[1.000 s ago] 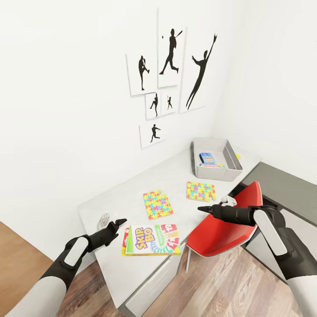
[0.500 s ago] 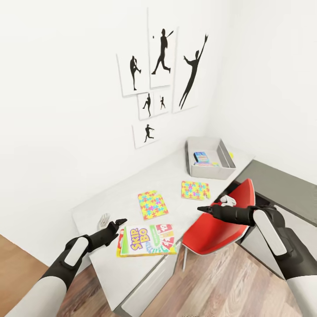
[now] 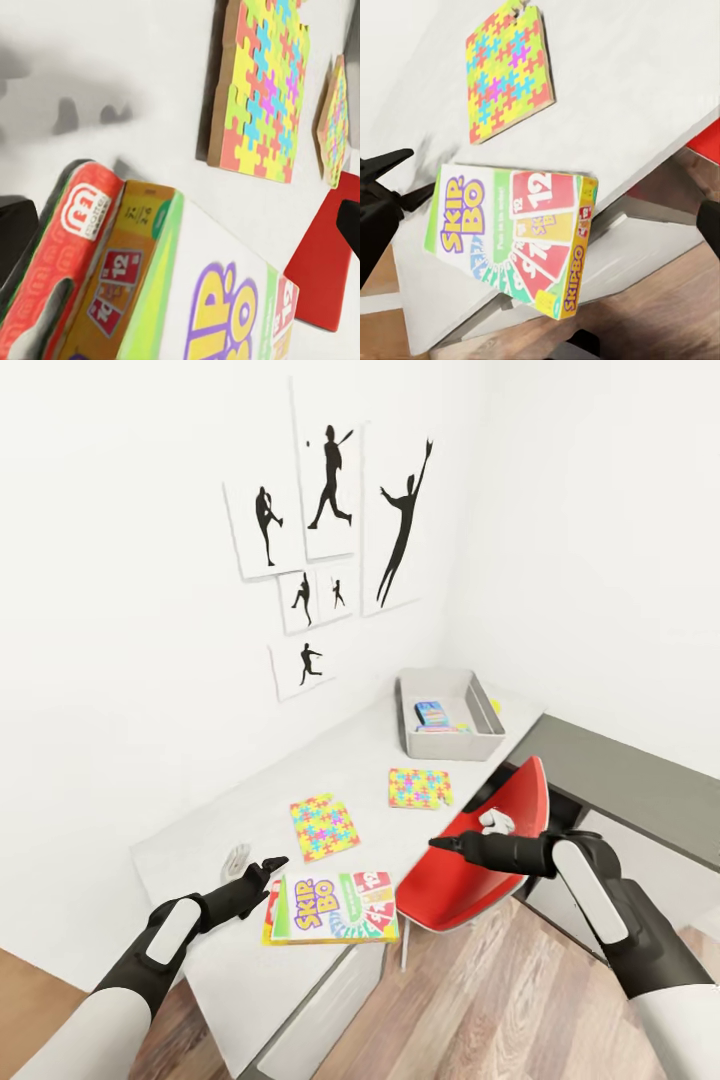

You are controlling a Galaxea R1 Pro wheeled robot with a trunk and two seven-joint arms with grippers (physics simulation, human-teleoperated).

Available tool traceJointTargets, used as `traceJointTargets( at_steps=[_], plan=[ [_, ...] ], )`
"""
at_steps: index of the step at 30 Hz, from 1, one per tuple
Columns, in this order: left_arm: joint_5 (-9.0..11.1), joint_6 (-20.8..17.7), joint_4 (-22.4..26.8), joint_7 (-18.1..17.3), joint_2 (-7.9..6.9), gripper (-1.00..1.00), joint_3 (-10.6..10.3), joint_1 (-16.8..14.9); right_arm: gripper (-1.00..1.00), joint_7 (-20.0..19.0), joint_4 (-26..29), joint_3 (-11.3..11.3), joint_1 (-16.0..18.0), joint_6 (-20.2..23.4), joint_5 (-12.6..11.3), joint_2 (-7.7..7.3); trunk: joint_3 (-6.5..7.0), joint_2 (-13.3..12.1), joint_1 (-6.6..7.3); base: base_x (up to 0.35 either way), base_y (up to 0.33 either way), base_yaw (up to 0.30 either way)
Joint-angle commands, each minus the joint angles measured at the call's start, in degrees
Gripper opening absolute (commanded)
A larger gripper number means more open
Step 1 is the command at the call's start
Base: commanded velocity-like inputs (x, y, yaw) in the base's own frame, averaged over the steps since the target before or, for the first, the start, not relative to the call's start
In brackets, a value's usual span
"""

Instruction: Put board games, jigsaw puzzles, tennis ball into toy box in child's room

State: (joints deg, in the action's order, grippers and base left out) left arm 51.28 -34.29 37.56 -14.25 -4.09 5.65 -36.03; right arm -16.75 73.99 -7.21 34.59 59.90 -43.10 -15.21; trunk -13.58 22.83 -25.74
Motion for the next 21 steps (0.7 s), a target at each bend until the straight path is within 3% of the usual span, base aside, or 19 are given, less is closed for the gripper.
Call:
traceJointTargets(
  at_steps=[1, 11, 21],
  plan=[
    [-0.6, -0.3, -5.6, 0.0, 0.04, 1.0, 0.2, 0.0, 1.0, -0.6, 0.0, -0.1, 0.1, 0.1, 0.7, -0.03, -0.12, 0.1, -0.04, 0.0, 0.0, -0.051],
    [-0.6, -0.3, -5.6, 0.0, 0.04, 1.0, 0.2, 0.0, 1.0, -0.8, -1.7, -3.7, -0.2, 0.1, 0.4, 2.3, -0.12, 0.1, -0.04, 0.0, 0.0, -0.02],
    [-0.7, -0.3, -5.6, 0.0, -0.01, 1.0, 0.2, 0.0, 1.0, -0.8, -2.8, -4.6, -0.4, 0.1, 0.4, 3.52, -0.12, 0.1, -0.04, 0.0, 0.0, -0.026]
  ],
)
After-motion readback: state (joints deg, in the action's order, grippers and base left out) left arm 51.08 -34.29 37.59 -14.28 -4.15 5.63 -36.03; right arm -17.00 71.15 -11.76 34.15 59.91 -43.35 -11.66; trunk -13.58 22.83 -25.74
